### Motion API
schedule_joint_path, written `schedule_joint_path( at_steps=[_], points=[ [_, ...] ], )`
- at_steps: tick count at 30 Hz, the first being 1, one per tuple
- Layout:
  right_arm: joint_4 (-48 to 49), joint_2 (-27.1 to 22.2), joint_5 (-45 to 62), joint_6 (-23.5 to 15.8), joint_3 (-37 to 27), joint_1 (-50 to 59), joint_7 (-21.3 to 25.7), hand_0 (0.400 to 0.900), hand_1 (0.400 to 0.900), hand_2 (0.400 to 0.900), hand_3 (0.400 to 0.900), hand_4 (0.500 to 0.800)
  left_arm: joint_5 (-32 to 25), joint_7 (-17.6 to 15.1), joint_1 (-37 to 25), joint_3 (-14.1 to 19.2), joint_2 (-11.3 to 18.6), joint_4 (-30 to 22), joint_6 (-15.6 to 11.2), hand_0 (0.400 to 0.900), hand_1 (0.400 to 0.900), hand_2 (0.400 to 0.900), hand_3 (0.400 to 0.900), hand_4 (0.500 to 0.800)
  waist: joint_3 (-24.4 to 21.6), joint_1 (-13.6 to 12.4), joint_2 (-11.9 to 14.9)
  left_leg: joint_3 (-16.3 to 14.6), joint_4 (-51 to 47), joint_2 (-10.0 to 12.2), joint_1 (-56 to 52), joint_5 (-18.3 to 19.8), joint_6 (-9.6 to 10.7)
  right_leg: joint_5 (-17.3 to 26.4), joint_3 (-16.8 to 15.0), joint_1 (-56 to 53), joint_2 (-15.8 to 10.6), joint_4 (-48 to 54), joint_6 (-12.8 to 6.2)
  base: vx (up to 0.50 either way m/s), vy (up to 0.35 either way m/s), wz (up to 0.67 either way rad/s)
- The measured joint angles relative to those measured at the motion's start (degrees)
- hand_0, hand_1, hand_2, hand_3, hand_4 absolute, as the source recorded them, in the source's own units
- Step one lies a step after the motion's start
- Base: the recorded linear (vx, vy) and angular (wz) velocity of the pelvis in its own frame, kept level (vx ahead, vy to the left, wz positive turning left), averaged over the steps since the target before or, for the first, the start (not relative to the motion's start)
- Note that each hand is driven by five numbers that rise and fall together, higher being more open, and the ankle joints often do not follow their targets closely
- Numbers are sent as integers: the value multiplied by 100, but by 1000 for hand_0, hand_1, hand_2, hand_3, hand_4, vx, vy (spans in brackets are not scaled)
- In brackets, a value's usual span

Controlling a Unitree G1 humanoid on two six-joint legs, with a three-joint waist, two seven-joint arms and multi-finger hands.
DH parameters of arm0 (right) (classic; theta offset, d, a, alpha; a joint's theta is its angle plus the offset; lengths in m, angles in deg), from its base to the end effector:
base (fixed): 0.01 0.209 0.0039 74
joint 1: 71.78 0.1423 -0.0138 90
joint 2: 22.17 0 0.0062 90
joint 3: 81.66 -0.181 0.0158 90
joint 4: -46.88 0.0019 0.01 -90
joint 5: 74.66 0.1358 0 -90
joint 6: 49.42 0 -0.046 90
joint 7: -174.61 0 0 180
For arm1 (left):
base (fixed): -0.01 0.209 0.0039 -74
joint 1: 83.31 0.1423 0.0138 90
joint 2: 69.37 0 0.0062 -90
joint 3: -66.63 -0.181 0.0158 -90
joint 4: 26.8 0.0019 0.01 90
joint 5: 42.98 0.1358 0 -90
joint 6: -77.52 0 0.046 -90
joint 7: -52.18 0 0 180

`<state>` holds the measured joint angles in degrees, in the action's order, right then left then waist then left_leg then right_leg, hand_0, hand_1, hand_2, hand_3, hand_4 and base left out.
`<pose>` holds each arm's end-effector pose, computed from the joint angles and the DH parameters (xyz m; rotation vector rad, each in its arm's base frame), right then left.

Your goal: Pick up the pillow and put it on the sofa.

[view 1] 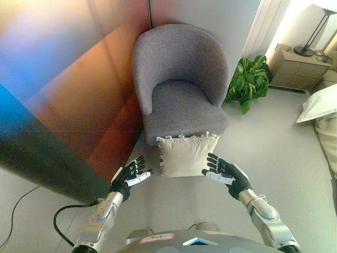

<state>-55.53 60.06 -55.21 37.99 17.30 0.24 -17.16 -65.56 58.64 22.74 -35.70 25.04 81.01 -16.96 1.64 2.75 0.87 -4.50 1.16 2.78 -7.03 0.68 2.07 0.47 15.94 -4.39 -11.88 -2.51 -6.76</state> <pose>0.1095 -0.2260 -0.0270 -0.0171 0.5235 0.1951 0.1085 0.2079 -0.0423 -0.0613 0.5543 -0.1166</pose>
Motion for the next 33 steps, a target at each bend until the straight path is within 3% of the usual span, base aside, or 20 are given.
schedule_joint_path(
  at_steps=[16, 26, 31, 33],
  points=[
    [0, -5, -1, 1, 0, -79, -3, 900, 900, 900, 900, 800, 2, 37, 86, 0, -13, 0, 3, 900, 900, 900, 900, 800, -42, 4, -71, 2, -47, 21, -17, -2, 2, -2, -2, -29, 35, 87, -6, -3, -14, 0],
    [0, -52, 0, 1, -7, -68, -4, 900, 900, 900, 900, 800, 1, 34, 71, 0, -12, -1, 3, 900, 900, 900, 900, 800, 196, 10, -204, 18, -4, 95, 34, -2, 5, -6, -6, -20, 110, 113, -6, -10, -76, 2],
    [-2, -72, 0, -3, -16, -12, 13, 900, 900, 900, 900, 800, -9, 32, -21, 9, -16, -4, 3, 900, 900, 900, 900, 800, 353, 14, -203, 123, 275, 234, 252, 35, 88, -70, -13, 98, 270, 29, 121, -30, -186, -2],
    [-4, -12, 1, -7, -6, 116, 22, 900, 900, 900, 900, 800, -30, 30, -190, 21, 83, 4, 15, 900, 900, 900, 900, 800, 639, -27, -21, 164, 1330, 301, 716, 160, 251, -169, -178, 145, 329, -118, 295, -12, -100, -21]
  ],
)
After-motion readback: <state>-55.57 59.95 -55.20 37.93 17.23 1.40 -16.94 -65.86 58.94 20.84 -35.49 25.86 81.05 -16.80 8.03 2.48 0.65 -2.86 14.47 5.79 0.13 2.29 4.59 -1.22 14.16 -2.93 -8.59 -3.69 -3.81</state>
